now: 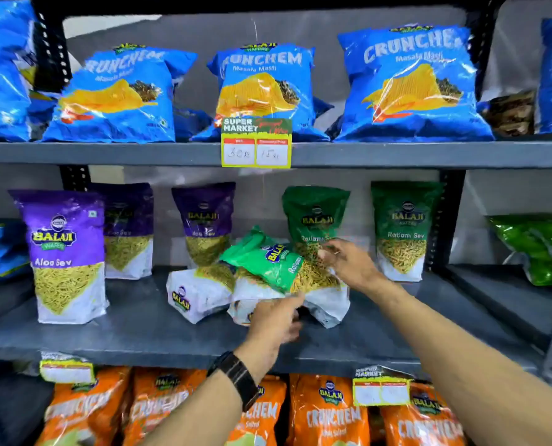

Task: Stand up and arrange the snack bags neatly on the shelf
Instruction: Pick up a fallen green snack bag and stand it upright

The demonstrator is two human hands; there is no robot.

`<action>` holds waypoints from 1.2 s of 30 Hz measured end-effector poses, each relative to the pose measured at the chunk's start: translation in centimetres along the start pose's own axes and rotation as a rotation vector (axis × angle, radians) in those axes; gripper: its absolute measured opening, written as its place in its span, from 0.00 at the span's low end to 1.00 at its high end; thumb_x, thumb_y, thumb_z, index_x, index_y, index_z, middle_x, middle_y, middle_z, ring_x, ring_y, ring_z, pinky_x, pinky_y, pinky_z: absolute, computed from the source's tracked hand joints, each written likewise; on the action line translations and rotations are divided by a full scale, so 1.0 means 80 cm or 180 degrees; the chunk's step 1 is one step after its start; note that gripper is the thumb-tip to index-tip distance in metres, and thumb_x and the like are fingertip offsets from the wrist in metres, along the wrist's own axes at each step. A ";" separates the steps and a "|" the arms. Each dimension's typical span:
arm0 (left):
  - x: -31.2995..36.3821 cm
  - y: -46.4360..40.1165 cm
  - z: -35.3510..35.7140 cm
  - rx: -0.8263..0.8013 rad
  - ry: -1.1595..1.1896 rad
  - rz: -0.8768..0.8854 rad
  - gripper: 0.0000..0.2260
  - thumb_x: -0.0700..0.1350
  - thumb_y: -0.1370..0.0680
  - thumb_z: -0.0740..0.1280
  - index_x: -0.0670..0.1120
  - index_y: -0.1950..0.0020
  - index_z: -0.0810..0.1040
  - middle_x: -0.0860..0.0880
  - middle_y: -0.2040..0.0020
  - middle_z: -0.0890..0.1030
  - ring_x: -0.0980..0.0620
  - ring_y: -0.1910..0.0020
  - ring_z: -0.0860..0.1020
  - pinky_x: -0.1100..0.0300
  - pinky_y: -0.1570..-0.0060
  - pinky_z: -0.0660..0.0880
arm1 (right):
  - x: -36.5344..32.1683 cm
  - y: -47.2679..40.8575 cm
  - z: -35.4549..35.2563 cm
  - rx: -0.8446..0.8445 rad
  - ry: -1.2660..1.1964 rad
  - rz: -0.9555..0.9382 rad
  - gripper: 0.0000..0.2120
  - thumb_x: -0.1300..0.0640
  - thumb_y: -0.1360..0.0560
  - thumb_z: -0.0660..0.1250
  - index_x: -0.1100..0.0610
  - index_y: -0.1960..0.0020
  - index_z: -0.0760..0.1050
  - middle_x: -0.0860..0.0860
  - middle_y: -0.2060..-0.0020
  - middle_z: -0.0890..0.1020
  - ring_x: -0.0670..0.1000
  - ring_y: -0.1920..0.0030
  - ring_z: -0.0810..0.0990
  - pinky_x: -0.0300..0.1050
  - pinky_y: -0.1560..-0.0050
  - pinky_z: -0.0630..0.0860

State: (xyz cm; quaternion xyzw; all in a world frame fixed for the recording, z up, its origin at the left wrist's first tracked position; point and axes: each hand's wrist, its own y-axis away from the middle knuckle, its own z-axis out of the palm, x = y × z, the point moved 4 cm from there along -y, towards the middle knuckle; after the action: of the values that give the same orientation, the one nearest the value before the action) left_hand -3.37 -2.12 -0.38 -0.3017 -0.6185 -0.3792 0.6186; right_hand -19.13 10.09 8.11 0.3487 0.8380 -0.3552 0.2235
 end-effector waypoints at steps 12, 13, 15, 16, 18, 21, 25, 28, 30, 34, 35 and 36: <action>-0.021 -0.048 0.077 0.1025 0.0325 -0.0101 0.32 0.62 0.29 0.78 0.34 0.42 0.83 0.30 0.37 0.83 0.29 0.38 0.83 0.37 0.40 0.81 | 0.072 -0.037 0.040 -0.1398 -0.0476 0.1388 0.14 0.41 0.18 0.64 0.50 0.48 0.80 0.48 0.66 0.81 0.52 0.65 0.78 0.42 0.65 0.75; -0.024 -0.047 0.076 0.1050 0.0386 -0.0061 0.27 0.60 0.29 0.79 0.37 0.48 0.84 0.30 0.39 0.84 0.29 0.40 0.83 0.37 0.42 0.82 | 0.072 -0.034 0.037 -0.1323 -0.0528 0.1312 0.12 0.42 0.18 0.65 0.49 0.52 0.79 0.47 0.69 0.80 0.49 0.69 0.77 0.40 0.70 0.73; -0.028 -0.039 0.069 0.1036 0.0668 -0.0017 0.18 0.56 0.29 0.81 0.42 0.59 0.81 0.31 0.44 0.87 0.31 0.47 0.86 0.41 0.50 0.82 | 0.070 -0.024 0.029 -0.1203 -0.0810 0.1120 0.10 0.45 0.18 0.68 0.51 0.48 0.81 0.46 0.63 0.84 0.43 0.68 0.81 0.38 0.69 0.75; -0.030 -0.036 0.063 0.0979 0.0739 0.0021 0.16 0.54 0.29 0.81 0.42 0.59 0.82 0.36 0.48 0.89 0.36 0.52 0.86 0.47 0.53 0.80 | 0.070 -0.017 0.026 -0.1143 -0.0989 0.1076 0.12 0.47 0.19 0.69 0.54 0.44 0.81 0.45 0.60 0.86 0.40 0.63 0.83 0.35 0.63 0.76; -0.030 -0.026 0.049 0.0781 0.0763 0.0151 0.14 0.53 0.29 0.80 0.43 0.58 0.84 0.47 0.57 0.88 0.46 0.59 0.83 0.53 0.57 0.75 | 0.070 0.002 0.019 -0.0934 -0.1295 0.1038 0.16 0.49 0.21 0.72 0.59 0.38 0.80 0.47 0.52 0.88 0.44 0.48 0.85 0.37 0.46 0.78; -0.019 0.000 0.022 0.0578 0.0591 0.0505 0.13 0.54 0.27 0.78 0.43 0.55 0.86 0.54 0.62 0.87 0.54 0.67 0.79 0.61 0.67 0.72 | 0.052 0.039 0.007 -0.0608 -0.1574 0.0981 0.18 0.49 0.24 0.76 0.58 0.39 0.80 0.49 0.46 0.87 0.46 0.45 0.85 0.34 0.44 0.79; 0.001 0.034 -0.018 0.0272 0.0470 0.1107 0.04 0.46 0.20 0.73 0.52 0.50 0.88 0.53 0.51 0.91 0.58 0.52 0.88 0.63 0.54 0.80 | 0.018 0.096 0.006 -0.0168 -0.2109 0.0819 0.07 0.58 0.24 0.77 0.56 0.48 0.82 0.42 0.64 0.90 0.37 0.65 0.87 0.28 0.67 0.78; 0.013 0.061 -0.047 0.0043 0.0273 0.1282 0.12 0.43 0.19 0.71 0.61 0.49 0.88 0.59 0.50 0.90 0.61 0.51 0.87 0.67 0.53 0.79 | -0.012 0.139 0.015 0.0194 -0.2060 0.0694 0.11 0.56 0.27 0.79 0.54 0.45 0.84 0.48 0.57 0.91 0.48 0.56 0.91 0.43 0.56 0.84; 0.011 0.074 -0.064 -0.0042 0.0189 0.1327 0.10 0.46 0.21 0.71 0.61 0.47 0.87 0.58 0.49 0.90 0.59 0.49 0.85 0.64 0.49 0.79 | -0.021 0.165 0.022 0.0423 -0.1942 0.0603 0.13 0.51 0.29 0.81 0.51 0.47 0.84 0.47 0.57 0.91 0.46 0.57 0.90 0.43 0.57 0.82; -0.002 0.097 -0.091 -0.0298 0.0193 0.1403 0.14 0.43 0.21 0.69 0.57 0.40 0.86 0.54 0.43 0.90 0.57 0.44 0.86 0.63 0.45 0.80 | -0.036 0.214 0.039 0.0679 -0.1815 0.0523 0.15 0.46 0.32 0.81 0.47 0.47 0.83 0.44 0.55 0.91 0.45 0.55 0.90 0.42 0.57 0.83; -0.004 0.102 -0.095 -0.0346 0.0210 0.1406 0.15 0.42 0.20 0.69 0.57 0.39 0.86 0.54 0.42 0.89 0.56 0.42 0.86 0.62 0.44 0.80 | -0.040 0.224 0.042 0.0731 -0.1849 0.0484 0.15 0.47 0.32 0.81 0.46 0.48 0.83 0.44 0.55 0.91 0.44 0.56 0.90 0.39 0.58 0.83; -0.007 0.106 -0.099 -0.0389 0.0225 0.1403 0.15 0.42 0.21 0.69 0.56 0.37 0.86 0.52 0.40 0.89 0.53 0.39 0.86 0.59 0.41 0.80 | -0.044 0.232 0.044 0.0762 -0.1877 0.0445 0.14 0.48 0.31 0.81 0.45 0.48 0.83 0.43 0.55 0.90 0.43 0.56 0.89 0.37 0.59 0.83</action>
State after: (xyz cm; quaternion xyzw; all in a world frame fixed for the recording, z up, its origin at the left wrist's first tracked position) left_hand 8.05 -4.25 -0.52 -0.4529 -0.4914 -0.2820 0.6883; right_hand -2.59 15.31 -0.17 0.3113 0.6635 -0.5207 0.4379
